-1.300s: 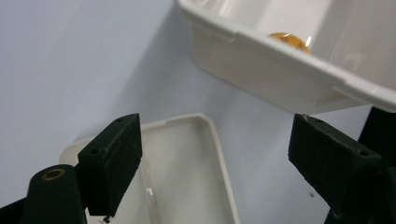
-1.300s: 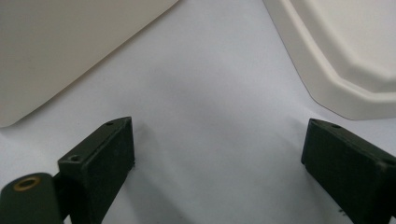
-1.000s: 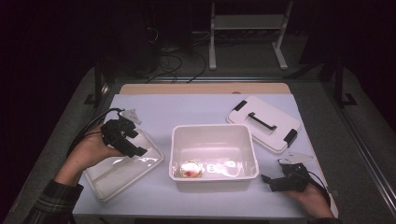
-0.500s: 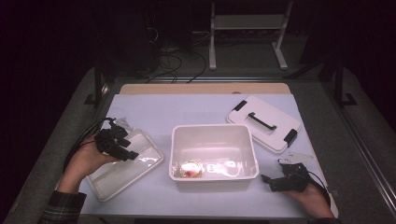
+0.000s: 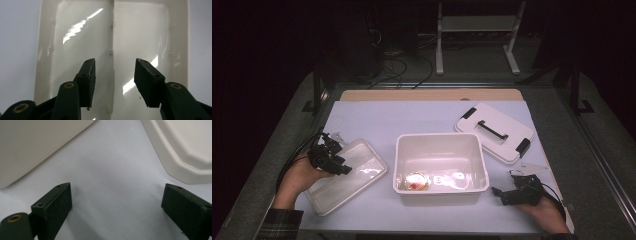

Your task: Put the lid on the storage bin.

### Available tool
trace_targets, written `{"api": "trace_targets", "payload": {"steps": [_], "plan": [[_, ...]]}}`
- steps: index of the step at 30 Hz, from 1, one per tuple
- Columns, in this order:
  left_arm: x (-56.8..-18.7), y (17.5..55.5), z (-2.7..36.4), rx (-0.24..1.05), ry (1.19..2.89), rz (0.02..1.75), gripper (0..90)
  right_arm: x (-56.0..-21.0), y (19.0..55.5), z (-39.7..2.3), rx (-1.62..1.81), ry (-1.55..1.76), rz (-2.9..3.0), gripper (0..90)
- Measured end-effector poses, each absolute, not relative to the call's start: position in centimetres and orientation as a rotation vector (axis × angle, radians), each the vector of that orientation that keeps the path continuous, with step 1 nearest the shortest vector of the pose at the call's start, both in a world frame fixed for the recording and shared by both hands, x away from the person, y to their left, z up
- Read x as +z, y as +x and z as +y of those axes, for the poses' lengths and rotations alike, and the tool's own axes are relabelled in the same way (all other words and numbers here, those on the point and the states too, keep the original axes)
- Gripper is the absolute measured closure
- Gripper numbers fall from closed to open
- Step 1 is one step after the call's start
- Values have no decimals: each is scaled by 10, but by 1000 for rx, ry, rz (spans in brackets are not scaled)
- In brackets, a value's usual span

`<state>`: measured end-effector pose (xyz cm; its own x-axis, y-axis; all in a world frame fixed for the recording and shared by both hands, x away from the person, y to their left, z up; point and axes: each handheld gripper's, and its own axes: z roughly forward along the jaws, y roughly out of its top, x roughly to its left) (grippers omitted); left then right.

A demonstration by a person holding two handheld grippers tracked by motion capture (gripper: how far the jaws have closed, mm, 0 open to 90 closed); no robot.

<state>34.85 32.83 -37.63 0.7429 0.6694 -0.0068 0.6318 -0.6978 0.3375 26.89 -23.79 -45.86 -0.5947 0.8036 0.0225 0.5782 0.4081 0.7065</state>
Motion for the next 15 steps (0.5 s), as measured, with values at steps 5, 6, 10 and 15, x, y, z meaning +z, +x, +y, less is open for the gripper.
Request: {"api": "trace_targets", "payload": {"steps": [5, 6, 10, 15], "plan": [[-386, 351, 332, 139, 2633, 1022, 557, -459, 269, -238, 987, 1197, 2348, 87], [-388, 352, 333, 139, 2634, 1022, 570, -459, 269, -238, 988, 1197, 2348, 87], [-394, 353, 337, 121, 2627, 1034, 610, -459, 269, -238, 988, 1197, 2348, 87], [-399, 352, 341, 116, 2613, 1033, 648, -459, 269, -238, 988, 1197, 2348, 87]]}}
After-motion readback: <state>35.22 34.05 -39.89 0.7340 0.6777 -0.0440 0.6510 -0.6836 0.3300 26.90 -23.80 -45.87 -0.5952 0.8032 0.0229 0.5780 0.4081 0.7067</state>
